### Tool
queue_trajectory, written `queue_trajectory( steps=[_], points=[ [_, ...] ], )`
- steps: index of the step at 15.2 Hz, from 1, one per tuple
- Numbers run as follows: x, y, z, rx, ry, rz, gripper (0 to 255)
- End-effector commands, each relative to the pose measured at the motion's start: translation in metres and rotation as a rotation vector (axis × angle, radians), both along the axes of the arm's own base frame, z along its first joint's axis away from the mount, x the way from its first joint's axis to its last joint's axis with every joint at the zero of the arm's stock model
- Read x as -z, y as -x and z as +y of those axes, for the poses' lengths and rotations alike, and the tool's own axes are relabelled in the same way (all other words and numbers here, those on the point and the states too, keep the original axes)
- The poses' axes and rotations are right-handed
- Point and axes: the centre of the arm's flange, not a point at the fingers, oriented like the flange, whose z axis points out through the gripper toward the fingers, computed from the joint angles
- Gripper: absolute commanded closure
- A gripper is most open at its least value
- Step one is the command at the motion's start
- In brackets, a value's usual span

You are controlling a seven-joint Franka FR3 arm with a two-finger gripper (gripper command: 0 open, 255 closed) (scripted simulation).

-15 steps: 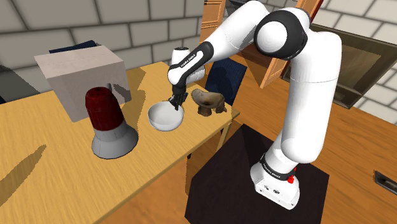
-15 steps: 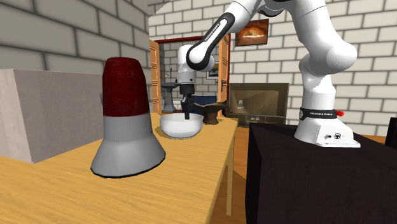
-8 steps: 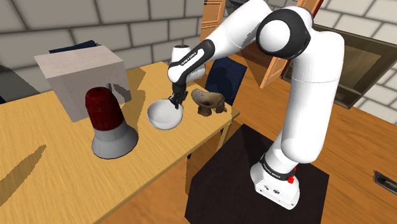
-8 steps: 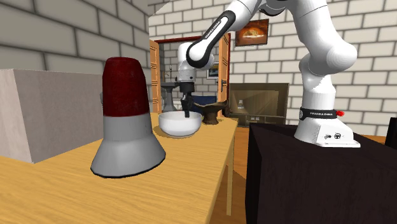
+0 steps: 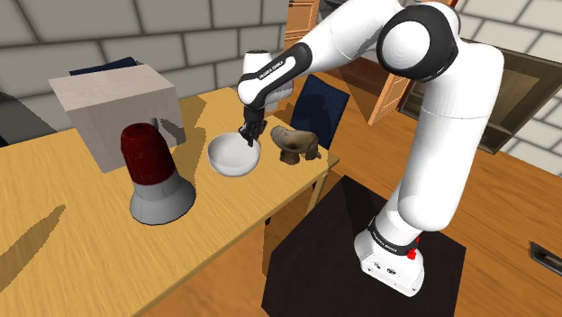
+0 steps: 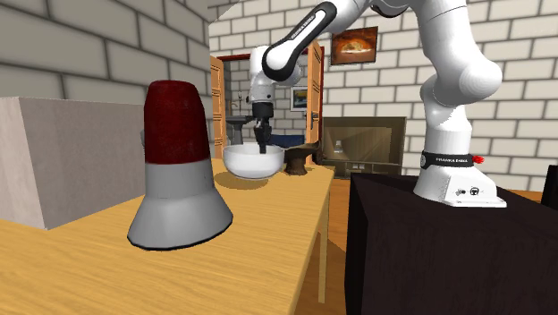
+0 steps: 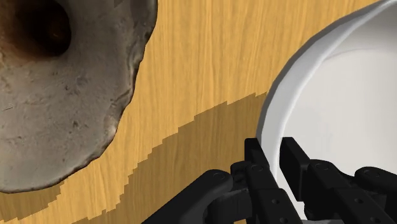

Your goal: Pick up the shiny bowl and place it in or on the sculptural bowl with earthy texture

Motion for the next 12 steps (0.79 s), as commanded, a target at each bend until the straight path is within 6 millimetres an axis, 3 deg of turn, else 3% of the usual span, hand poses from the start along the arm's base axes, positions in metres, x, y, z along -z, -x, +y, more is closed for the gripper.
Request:
queue_trajectory(
  steps=[1,12],
  points=[
    [-0.010,0.000,-0.001,0.000,0.000,0.000,255],
    [-0.068,0.000,-0.001,0.000,0.000,0.000,255]
  ],
)
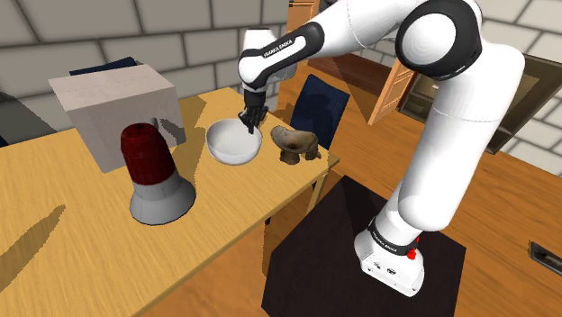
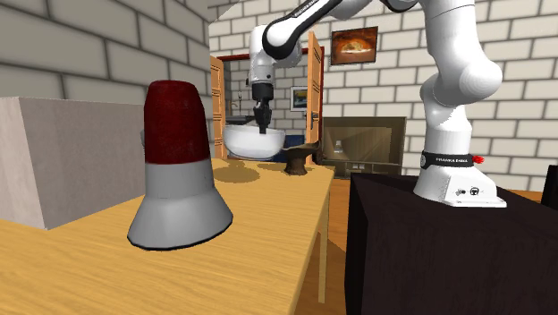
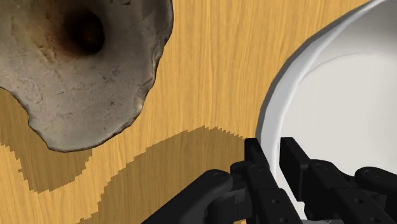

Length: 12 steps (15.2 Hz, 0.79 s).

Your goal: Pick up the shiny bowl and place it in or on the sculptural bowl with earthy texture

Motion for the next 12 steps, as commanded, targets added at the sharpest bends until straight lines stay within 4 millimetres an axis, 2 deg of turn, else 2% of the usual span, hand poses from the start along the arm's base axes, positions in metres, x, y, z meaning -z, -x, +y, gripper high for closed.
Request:
queue_trajectory(
  steps=[1,12],
  points=[
    [-0.011,0.000,0.000,0.000,0.000,0.000,255],
    [-0.069,0.000,0.000,0.000,0.000,0.000,255]
  ],
)
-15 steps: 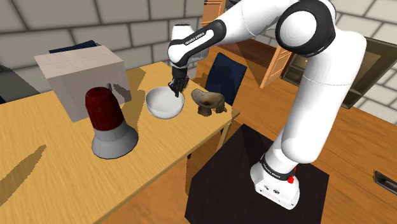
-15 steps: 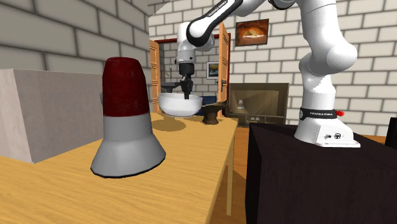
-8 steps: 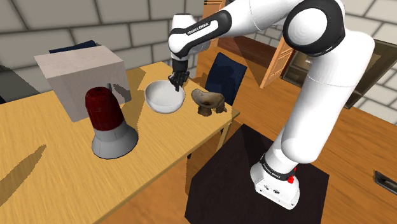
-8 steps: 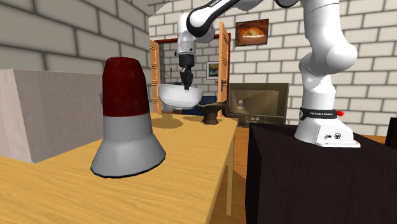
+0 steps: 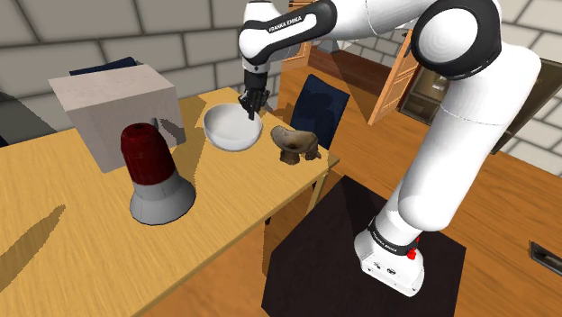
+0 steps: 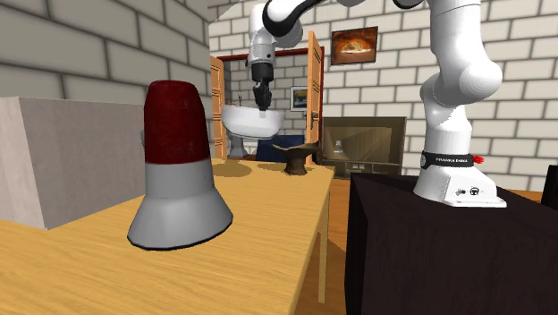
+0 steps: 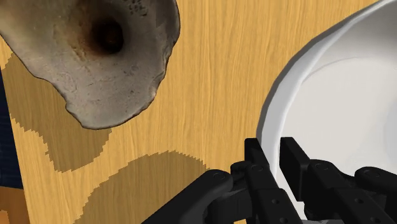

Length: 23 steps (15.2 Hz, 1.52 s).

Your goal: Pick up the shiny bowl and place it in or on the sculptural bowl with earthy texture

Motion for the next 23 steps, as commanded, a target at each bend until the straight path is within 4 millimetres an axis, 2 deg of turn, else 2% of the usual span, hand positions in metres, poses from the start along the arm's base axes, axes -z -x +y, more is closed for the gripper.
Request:
queue_trajectory(
  steps=[1,7,23],
  points=[
    [-0.011,-0.001,0.000,0.000,0.000,0.000,255],
    [-0.042,-0.001,0.000,0.000,0.000,0.000,255],
    [-0.068,0.084,-0.192,0.000,0.000,0.000,255]
  ],
)
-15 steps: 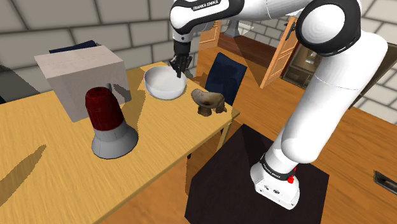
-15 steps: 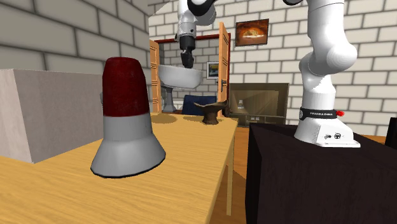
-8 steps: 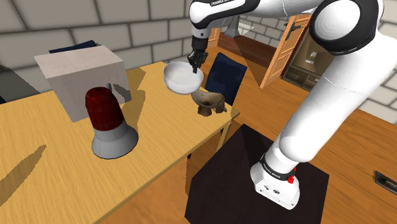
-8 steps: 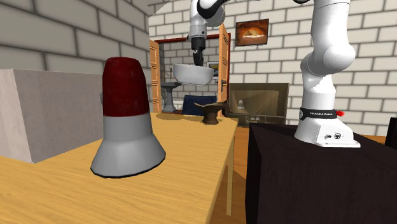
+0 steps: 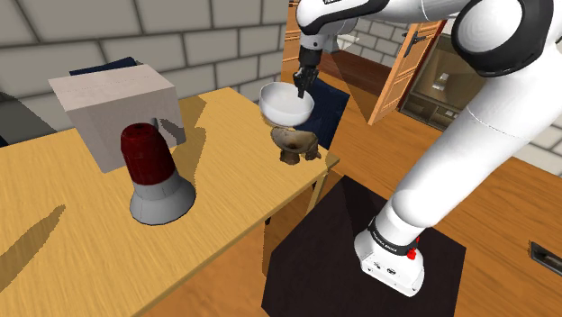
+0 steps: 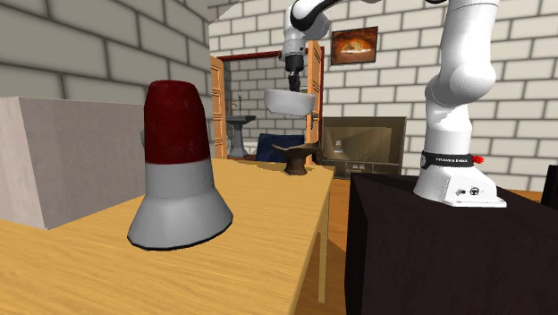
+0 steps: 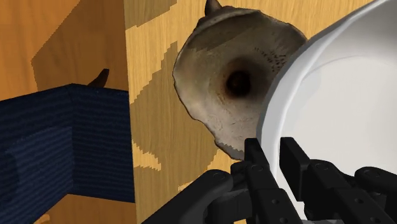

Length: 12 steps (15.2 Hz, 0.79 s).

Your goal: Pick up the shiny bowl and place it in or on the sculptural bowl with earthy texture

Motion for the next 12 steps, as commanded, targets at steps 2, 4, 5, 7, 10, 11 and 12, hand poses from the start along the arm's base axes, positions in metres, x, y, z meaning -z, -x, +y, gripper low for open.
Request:
queue_trajectory(
  steps=[2,4,5,7,10,11,12],
  points=[
    [-0.005,0.014,-0.038,-0.001,0.000,-0.001,255],
    [-0.009,0.024,-0.062,-0.001,0.000,-0.001,255],
    [-0.009,0.026,-0.066,-0.001,0.000,-0.001,255],
    [0.001,0.026,-0.066,-0.001,0.000,-0.001,255],
    [0.017,0.026,-0.066,-0.001,0.000,-0.001,255],
    [0.022,0.026,-0.066,-0.001,0.000,-0.001,255],
    [0.028,0.026,-0.066,-0.001,0.000,-0.001,255]
  ],
)
